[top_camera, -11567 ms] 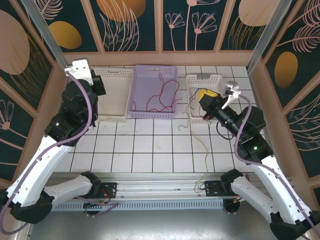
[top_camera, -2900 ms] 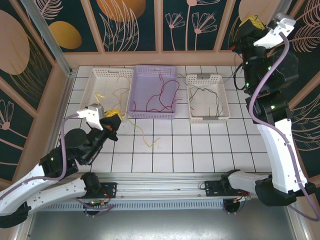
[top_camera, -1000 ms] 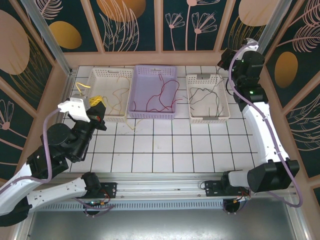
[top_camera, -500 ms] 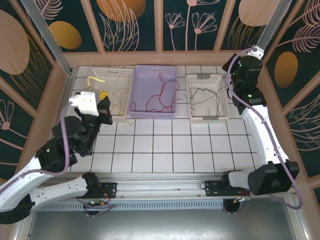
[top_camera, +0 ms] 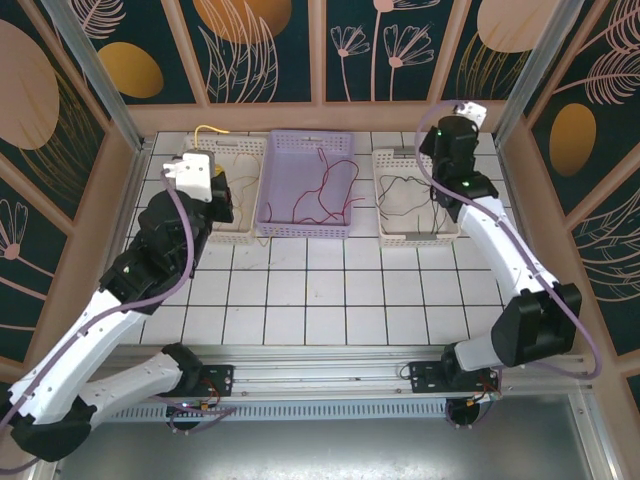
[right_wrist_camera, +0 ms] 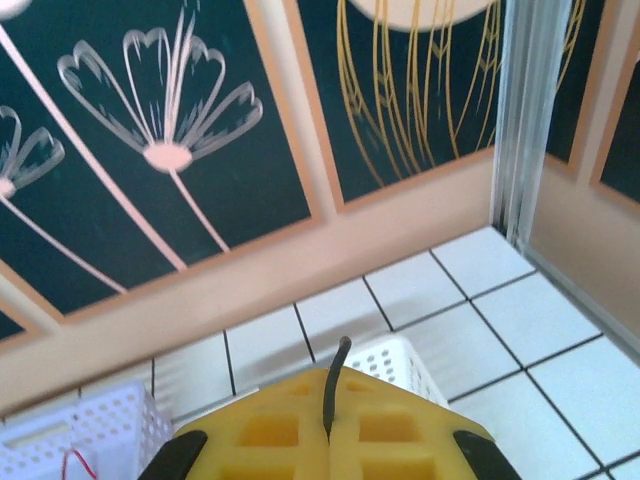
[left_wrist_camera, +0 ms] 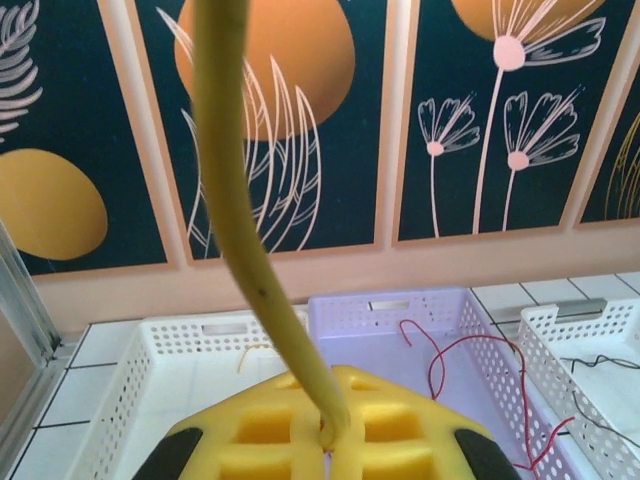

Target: Untangle the cables

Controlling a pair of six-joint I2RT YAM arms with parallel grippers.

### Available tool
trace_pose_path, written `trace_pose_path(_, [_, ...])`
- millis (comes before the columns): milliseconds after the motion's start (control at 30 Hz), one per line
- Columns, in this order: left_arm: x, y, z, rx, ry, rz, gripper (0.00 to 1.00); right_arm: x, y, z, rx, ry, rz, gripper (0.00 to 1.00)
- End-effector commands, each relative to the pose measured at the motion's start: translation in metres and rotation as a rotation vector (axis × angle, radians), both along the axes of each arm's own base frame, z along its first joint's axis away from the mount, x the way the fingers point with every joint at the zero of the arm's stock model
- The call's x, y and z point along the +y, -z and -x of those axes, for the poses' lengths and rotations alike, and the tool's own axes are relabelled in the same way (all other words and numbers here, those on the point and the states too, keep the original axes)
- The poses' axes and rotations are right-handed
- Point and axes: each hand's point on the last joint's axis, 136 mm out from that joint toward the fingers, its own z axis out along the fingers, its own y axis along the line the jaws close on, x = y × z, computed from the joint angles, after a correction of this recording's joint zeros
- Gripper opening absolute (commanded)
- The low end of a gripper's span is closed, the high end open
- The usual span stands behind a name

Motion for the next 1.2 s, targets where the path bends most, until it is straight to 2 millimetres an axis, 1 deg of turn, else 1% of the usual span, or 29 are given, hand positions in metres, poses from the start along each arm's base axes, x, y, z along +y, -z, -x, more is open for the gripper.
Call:
trace_pose_path(0, [0.0,-0.009,-0.009,-0.022,0.033,0.072,0.0,-0.001,0.025,-0.005,0.045,0.022,0.022,0.0])
trace_pose_path(100, [0.009,-0.007,-0.019,-0.013,0.007,0.084,0.0,0.005,0.042,-0.006,0.074,0.003,0.011,0.0])
trace_pose_path(267, [0.031,0.0,-0.039,0.013,-0.054,0.105,0.0,0.013,0.087,-0.008,0.177,-0.016,-0.014,0.0])
trace_pose_path(367, [0.045,-0.004,-0.047,0.009,-0.093,0.131,0.0,0.017,0.115,-0.006,0.234,-0.027,-0.031,0.0])
trace_pose_path(500, [0.058,-0.007,-0.057,0.01,-0.139,0.149,0.0,0.022,0.157,-0.008,0.335,-0.037,-0.032,0.0])
trace_pose_path(567, [0.065,-0.009,-0.062,0.012,-0.165,0.153,0.0,0.025,0.175,-0.009,0.386,-0.045,-0.032,0.0])
trace_pose_path(633, [0.076,-0.014,-0.065,0.006,-0.207,0.156,0.0,0.03,0.187,-0.01,0.42,-0.066,-0.042,0.0])
trace_pose_path(767, [0.098,-0.019,-0.071,0.0,-0.289,0.16,0.0,0.037,0.196,-0.009,0.447,-0.107,-0.064,0.01])
trace_pose_path(900, [0.112,-0.01,-0.083,0.022,-0.352,0.155,0.0,0.044,0.189,-0.007,0.437,-0.152,-0.101,0.23])
trace_pose_path(967, [0.116,-0.004,-0.089,0.031,-0.367,0.156,0.0,0.047,0.184,-0.005,0.434,-0.175,-0.111,0.31])
trace_pose_path(1033, [0.119,0.003,-0.096,0.045,-0.375,0.153,0.0,0.048,0.182,-0.003,0.434,-0.183,-0.112,0.37])
trace_pose_path(1167, [0.121,0.019,-0.112,0.082,-0.392,0.14,0.0,0.048,0.177,0.002,0.428,-0.192,-0.119,0.41])
